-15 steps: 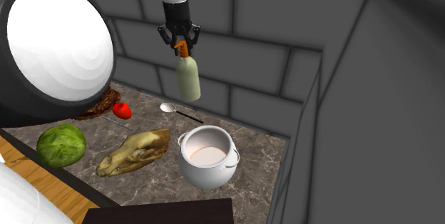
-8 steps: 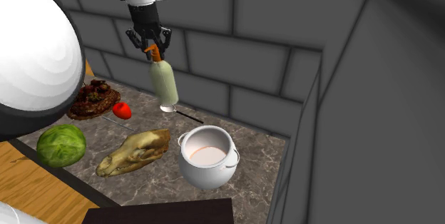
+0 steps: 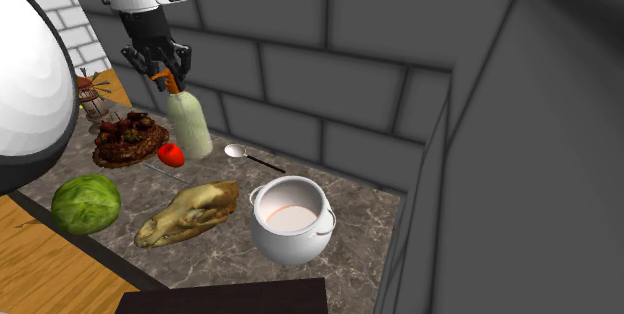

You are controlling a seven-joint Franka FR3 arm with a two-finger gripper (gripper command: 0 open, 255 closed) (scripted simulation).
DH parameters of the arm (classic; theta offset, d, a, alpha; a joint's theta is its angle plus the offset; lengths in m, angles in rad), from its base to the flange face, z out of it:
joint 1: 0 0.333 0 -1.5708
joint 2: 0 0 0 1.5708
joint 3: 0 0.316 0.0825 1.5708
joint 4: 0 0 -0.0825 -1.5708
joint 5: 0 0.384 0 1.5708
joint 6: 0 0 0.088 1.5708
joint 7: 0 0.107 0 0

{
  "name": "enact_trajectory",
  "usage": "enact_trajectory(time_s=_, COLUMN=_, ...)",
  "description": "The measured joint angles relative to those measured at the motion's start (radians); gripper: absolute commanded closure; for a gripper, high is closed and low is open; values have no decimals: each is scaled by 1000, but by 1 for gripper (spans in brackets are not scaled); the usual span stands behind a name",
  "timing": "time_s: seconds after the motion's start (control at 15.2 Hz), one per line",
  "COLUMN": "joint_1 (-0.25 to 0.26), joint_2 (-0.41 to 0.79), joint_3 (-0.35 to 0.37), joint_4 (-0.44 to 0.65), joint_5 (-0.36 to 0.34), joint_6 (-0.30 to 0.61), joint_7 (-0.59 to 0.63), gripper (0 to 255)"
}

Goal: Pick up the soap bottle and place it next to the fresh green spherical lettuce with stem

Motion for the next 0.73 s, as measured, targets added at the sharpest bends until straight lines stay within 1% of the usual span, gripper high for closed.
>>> enact_trajectory(time_s=0.46, joint_1=74, joint_2=5, joint_3=95, joint_4=4, joint_5=6, joint_6=0, joint_7=168, gripper=255)
enact_trajectory(time_s=0.73, joint_1=118, joint_2=24, joint_3=150, joint_4=32, joint_5=9, joint_6=-10, joint_7=266, gripper=255)
